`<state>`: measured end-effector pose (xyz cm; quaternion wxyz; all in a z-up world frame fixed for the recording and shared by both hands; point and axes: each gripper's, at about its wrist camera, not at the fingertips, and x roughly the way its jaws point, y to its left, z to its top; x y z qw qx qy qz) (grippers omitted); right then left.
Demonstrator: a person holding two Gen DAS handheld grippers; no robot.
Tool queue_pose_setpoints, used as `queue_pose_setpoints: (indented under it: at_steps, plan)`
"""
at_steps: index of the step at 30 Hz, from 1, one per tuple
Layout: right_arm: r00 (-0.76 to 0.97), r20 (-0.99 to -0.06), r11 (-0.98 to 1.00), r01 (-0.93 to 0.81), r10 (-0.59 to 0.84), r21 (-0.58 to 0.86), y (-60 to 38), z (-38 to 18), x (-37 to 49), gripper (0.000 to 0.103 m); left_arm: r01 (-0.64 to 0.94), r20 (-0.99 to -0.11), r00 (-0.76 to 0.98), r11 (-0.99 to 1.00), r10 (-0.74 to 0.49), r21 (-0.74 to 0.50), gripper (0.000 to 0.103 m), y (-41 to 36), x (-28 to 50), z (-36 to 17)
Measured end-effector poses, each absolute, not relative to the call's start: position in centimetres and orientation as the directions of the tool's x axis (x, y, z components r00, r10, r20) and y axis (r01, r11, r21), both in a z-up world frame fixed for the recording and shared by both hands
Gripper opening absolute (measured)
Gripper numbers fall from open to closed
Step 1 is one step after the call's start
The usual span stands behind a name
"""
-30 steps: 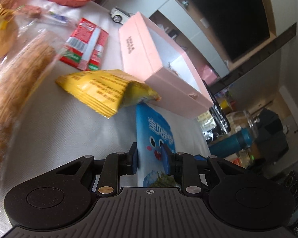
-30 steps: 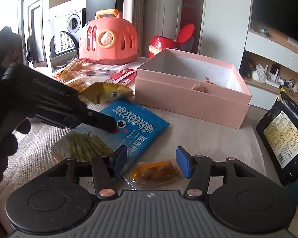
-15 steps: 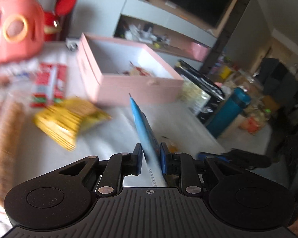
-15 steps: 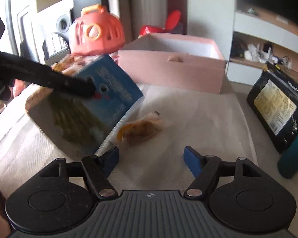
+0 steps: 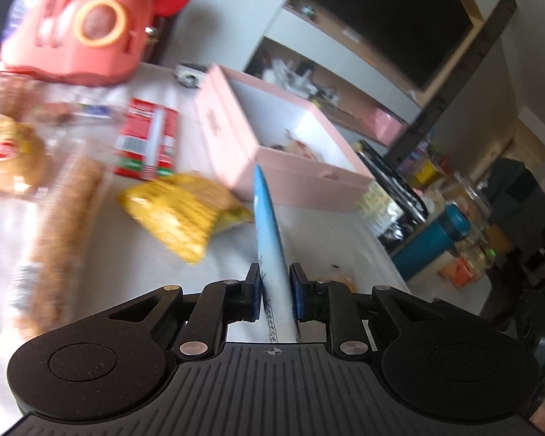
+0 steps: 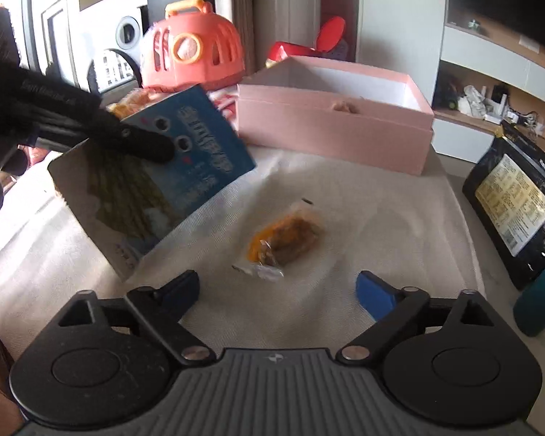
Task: Organize snacks
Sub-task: 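Grasp the blue cartoon packet with the left tool while the right tool grasps the orange candy, then carry both snacks over the pink box and open both tools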
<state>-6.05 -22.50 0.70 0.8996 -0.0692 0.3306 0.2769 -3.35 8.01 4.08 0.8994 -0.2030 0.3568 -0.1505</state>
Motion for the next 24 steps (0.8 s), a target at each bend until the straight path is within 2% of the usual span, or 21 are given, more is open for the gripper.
queue_pose_setpoints:
  at_steps: [3,7,10,12,14,16,24]
  plan:
    - [0.649,-0.615,0.858,-0.505,0.448,0.093,-22.3,1.2,-5.6,0.090,0.087,-0.589,0.706,0.873,-0.393,-0.479,0.018,9.0,-3.6,4.1]
    - [0.647,-0.633,0.871,-0.481,0.426,0.095,-20.7,1.3,-4.3,0.072,0.078,-0.597,0.697,0.869,-0.398,-0.489,0.018,9.3,-3.6,3.7]
    - [0.650,-0.640,0.872,-0.485,0.409,0.066,-19.4,1.1,-3.5,0.067,0.095,-0.604,0.683,0.870,-0.410,-0.483,0.018,8.8,-3.4,3.5]
    - [0.663,-0.635,0.873,-0.487,0.396,0.036,-19.0,1.1,-3.4,0.056,0.107,-0.608,0.677,0.873,-0.415,-0.476,0.018,8.3,-3.2,3.3]
    - [0.658,-0.633,0.867,-0.496,0.407,0.042,-19.1,1.3,-3.2,0.038,0.113,-0.609,0.671,0.871,-0.422,-0.479,0.018,8.1,-3.1,3.1]
    - [0.653,-0.637,0.863,-0.503,0.410,0.041,-19.2,1.5,-3.1,0.027,0.113,-0.606,0.671,0.866,-0.428,-0.486,0.018,8.0,-3.0,2.9]
    - [0.656,-0.629,0.858,-0.512,0.417,0.035,-20.6,2.2,-3.6,0.026,0.163,-0.555,0.697,0.854,-0.454,-0.494,0.018,7.9,-3.7,4.4]
